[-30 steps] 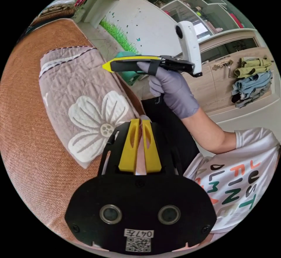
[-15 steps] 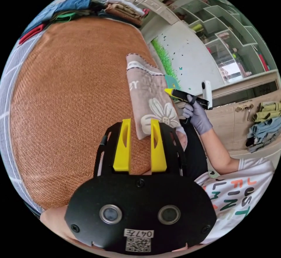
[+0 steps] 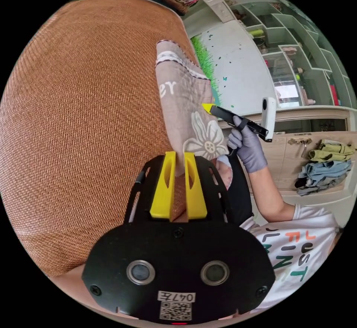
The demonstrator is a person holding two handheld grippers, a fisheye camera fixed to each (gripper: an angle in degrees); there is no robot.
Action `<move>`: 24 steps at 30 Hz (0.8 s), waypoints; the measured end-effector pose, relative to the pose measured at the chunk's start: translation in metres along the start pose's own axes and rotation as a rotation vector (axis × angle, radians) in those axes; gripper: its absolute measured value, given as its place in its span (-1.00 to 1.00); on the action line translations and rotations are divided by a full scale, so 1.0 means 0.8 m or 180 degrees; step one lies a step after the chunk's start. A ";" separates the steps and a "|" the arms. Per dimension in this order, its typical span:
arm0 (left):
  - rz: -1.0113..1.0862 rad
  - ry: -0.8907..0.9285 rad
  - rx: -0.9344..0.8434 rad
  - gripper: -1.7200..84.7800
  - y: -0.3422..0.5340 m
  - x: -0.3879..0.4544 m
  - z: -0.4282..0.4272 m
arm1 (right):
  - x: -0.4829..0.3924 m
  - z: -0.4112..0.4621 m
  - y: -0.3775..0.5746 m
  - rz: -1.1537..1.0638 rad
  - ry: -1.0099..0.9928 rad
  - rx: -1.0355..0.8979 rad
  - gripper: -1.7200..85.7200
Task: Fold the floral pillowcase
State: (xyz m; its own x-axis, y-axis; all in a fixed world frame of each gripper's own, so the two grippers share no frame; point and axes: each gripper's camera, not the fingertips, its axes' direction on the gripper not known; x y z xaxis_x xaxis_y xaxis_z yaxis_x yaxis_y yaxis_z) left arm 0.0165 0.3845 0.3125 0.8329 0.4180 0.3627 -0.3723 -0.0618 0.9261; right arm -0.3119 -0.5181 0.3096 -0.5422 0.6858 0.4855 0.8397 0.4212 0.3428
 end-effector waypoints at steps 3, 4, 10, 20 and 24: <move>0.0247 -0.0180 0.0130 -0.92 0.037 -0.010 -0.036 | -0.010 -0.021 -0.002 -0.0044 -0.0564 -0.0249 -0.92; 0.0359 -0.0220 0.0186 -0.92 0.056 -0.013 -0.055 | -0.020 -0.028 0.000 -0.0111 -0.0750 -0.0360 -0.92; 0.0401 0.0071 0.0236 -0.93 0.178 -0.076 -0.112 | -0.120 -0.058 0.027 -0.0800 -0.1155 -0.1025 -0.86; -0.0199 0.0481 0.0568 -0.93 0.312 -0.245 -0.092 | -0.324 -0.225 0.158 -0.2181 -0.0667 0.0296 -0.60; -0.0226 0.0540 0.0542 -0.93 0.347 -0.292 -0.077 | -0.423 -0.226 0.215 -0.2945 0.0555 0.0431 -0.63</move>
State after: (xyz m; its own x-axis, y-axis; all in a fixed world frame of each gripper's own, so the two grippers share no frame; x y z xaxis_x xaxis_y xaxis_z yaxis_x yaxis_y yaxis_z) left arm -0.3066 0.3260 0.4782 0.7685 0.5720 0.2867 -0.2290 -0.1726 0.9580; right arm 0.0106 -0.7849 0.3498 -0.9816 -0.0478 0.1850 0.0655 0.8255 0.5606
